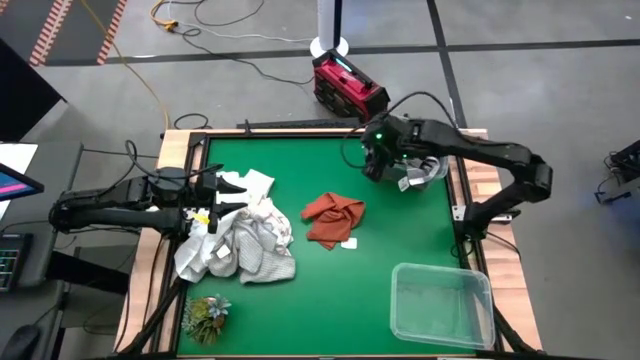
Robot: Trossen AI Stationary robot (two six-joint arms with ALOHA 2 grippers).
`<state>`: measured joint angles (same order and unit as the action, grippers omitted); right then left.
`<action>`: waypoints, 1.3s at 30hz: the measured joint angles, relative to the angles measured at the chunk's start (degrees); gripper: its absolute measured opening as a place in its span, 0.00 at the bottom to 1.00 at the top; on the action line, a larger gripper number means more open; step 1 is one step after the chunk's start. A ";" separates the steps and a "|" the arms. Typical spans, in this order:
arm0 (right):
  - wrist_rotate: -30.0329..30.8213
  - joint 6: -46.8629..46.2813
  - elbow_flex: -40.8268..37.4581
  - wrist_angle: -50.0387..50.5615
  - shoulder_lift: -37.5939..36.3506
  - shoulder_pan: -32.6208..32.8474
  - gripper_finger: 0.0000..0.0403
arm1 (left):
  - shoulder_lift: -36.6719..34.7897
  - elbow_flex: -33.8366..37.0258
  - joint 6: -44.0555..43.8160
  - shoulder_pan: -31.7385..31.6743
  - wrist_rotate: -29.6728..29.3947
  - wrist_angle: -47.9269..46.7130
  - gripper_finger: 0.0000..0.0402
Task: Sort towels by color in basket
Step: Put the gray patterned towel into the top transparent bin
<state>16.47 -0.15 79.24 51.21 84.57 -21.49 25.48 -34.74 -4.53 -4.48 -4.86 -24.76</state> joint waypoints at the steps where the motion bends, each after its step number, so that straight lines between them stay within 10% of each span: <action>1: 1.76 -0.16 0.00 1.32 0.72 -0.26 0.58 | -0.01 0.00 -0.29 -0.02 -0.01 -0.16 0.45; 7: 6.65 0.11 0.00 6.92 4.76 -2.58 0.50 | -0.01 0.00 -0.60 -0.02 0.00 -0.63 0.45; 14: 5.44 3.41 0.00 3.93 5.12 -3.24 0.06 | 0.01 0.00 -0.27 0.00 -0.02 -0.63 0.45; 30: 2.32 -17.23 0.53 27.90 -6.61 -24.64 0.05 | -0.01 -0.01 -0.18 0.00 -0.04 -0.70 0.45; 39: -20.52 -15.45 -18.65 3.28 -6.50 -28.84 0.05 | -0.01 0.00 -0.17 -0.01 -0.04 -0.01 0.45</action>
<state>-4.06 -15.60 60.59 54.48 78.06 -50.33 25.47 -34.74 -4.70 -4.48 -4.90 -24.77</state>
